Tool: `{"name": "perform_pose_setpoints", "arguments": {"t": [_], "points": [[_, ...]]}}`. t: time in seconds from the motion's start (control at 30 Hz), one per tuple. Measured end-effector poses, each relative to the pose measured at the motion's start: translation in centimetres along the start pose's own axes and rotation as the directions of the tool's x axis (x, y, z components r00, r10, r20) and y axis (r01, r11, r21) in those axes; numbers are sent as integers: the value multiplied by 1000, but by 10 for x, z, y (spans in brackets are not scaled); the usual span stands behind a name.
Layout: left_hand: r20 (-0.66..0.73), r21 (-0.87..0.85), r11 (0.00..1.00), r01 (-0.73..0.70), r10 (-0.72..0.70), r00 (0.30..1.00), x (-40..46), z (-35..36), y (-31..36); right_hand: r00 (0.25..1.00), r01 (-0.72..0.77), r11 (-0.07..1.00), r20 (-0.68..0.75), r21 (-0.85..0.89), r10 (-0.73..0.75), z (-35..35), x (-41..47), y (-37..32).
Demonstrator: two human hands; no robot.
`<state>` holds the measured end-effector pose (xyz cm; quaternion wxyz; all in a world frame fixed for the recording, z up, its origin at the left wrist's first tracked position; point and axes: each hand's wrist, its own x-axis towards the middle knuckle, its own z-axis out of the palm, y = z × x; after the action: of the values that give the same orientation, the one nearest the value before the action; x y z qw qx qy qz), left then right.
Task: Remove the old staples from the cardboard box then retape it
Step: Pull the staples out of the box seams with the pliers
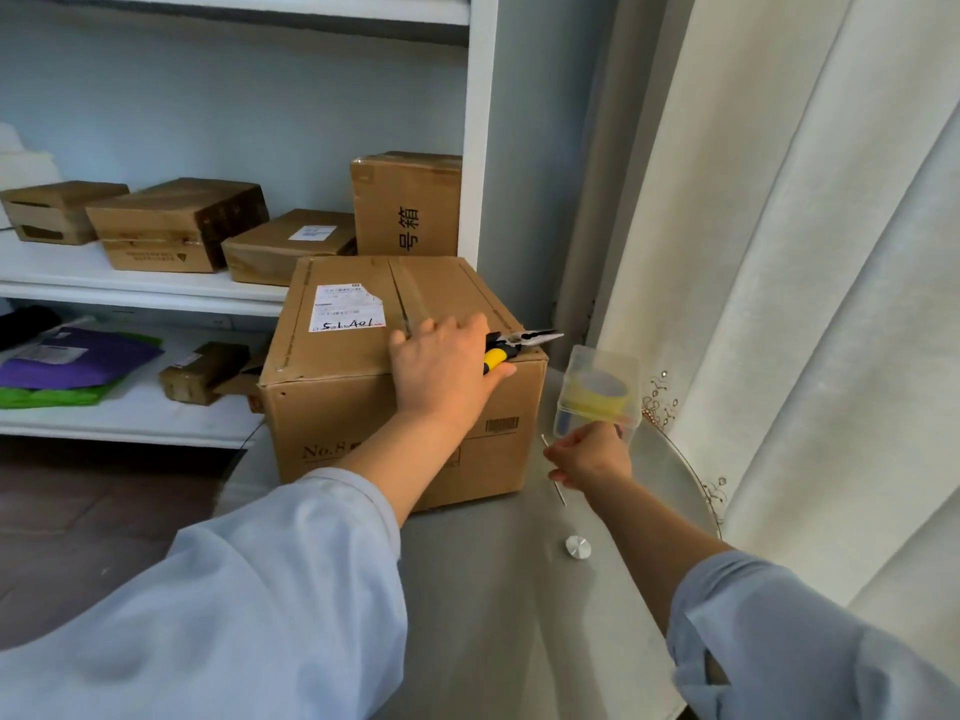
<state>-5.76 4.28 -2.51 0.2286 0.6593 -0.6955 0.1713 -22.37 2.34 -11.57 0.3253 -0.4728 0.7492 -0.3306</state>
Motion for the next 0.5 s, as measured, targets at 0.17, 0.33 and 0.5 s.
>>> {"name": "perform_pose_setpoints", "arguments": {"t": [0.17,0.33,0.5], "points": [[-19,-11,1000,2,-2,1000,-1,2,2,996,-82,963,-56,-256,70,14,4,25],[-27,-6,1000,-6,6,1000,-1,4,1,991,-106,953,-110,-283,77,22,3,40],[-35,-14,1000,-13,12,999,-2,4,0,991,-91,966,-115,-243,64,22,5,46]]}}
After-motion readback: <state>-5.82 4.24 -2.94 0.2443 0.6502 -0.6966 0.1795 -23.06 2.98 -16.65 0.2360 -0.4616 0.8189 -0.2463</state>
